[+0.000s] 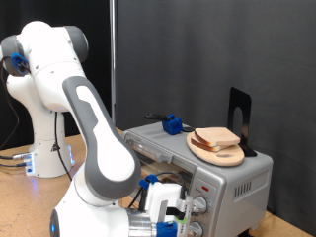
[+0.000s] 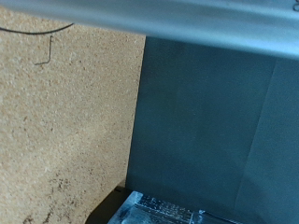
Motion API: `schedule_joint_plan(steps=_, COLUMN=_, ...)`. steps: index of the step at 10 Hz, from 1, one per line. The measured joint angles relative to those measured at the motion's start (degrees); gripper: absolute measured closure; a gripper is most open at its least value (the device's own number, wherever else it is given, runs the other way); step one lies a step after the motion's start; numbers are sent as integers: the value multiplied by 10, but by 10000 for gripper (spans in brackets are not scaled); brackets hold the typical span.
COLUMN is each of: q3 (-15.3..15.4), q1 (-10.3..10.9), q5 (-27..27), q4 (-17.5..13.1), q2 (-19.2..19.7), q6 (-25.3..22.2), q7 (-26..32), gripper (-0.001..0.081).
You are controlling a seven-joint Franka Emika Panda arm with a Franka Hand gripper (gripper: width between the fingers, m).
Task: Make a piece of toast with the oven
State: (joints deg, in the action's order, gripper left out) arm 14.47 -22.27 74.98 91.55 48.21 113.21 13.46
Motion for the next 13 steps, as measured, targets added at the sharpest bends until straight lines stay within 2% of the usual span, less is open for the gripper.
schedule_joint_plan(steps=3, q3=-3, q1=-1, q5=-2, q4=4, q2=1, q6=-12, q7=-9, gripper=-2)
schedule_joint_plan(steps=7, q3=-5, q1=5, q5=-41, q4=3, q2=12, q6=-61, q7=-18, gripper=-2)
schedule_joint_plan(steps=11, q3=-4, q1=5, q5=-39, q4=-2, q2=15, q6=-62, q7=-7, gripper=-2)
schedule_joint_plan(steps=13, q3=-4, q1=5, q5=-37, q4=-7, q2=18, q6=-61, q7=25, gripper=-2)
